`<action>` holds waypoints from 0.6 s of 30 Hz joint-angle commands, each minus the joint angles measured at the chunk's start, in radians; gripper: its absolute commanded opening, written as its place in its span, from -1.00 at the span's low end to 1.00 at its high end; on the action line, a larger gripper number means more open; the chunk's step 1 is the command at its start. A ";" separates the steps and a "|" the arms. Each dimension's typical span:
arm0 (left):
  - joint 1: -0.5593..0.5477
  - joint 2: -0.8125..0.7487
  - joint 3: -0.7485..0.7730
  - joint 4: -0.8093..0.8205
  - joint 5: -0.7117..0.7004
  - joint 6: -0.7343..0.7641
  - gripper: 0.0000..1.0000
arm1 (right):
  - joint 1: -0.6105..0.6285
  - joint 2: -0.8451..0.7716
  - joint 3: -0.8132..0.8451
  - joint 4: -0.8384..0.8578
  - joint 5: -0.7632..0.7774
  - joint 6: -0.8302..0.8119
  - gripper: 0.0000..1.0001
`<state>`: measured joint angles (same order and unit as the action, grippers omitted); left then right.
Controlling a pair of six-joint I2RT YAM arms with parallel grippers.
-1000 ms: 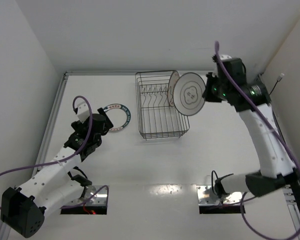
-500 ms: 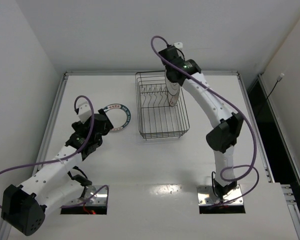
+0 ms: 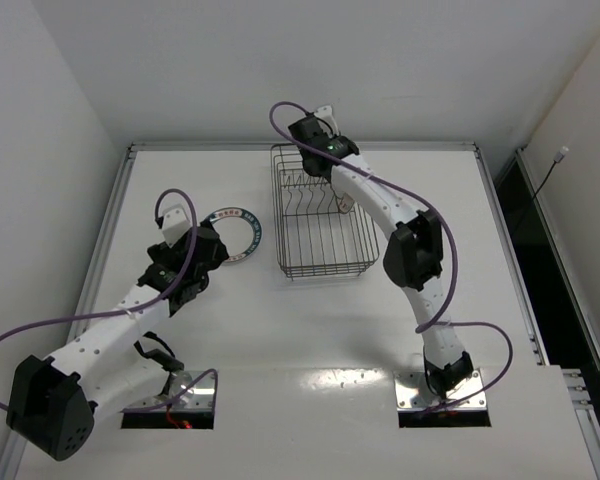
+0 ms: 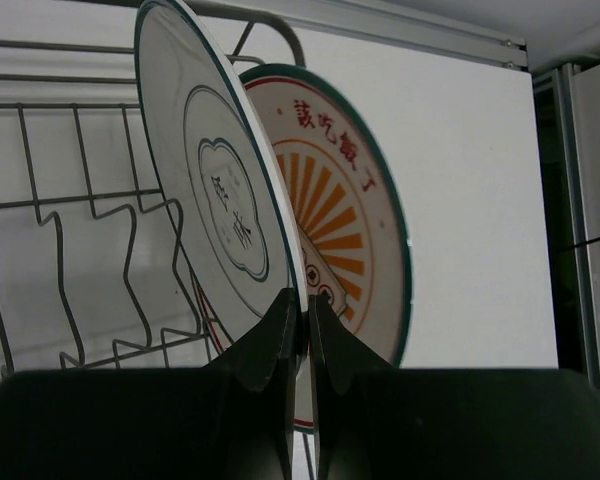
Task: Load the plates into the dish rack
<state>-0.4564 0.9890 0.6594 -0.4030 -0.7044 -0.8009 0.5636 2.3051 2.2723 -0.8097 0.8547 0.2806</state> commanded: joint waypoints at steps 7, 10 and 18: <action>0.009 0.008 0.036 0.012 -0.024 -0.020 1.00 | 0.010 0.004 -0.017 -0.003 -0.057 0.077 -1.00; 0.009 0.017 0.036 0.021 -0.033 -0.020 1.00 | 0.010 -0.035 -0.056 -0.037 -0.109 0.132 -0.86; 0.009 0.036 0.036 0.030 -0.024 -0.020 1.00 | 0.010 -0.283 -0.313 -0.013 -0.408 0.216 -0.51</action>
<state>-0.4564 1.0248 0.6594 -0.4019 -0.7219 -0.8131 0.5713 2.1620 1.9984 -0.8536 0.5919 0.4351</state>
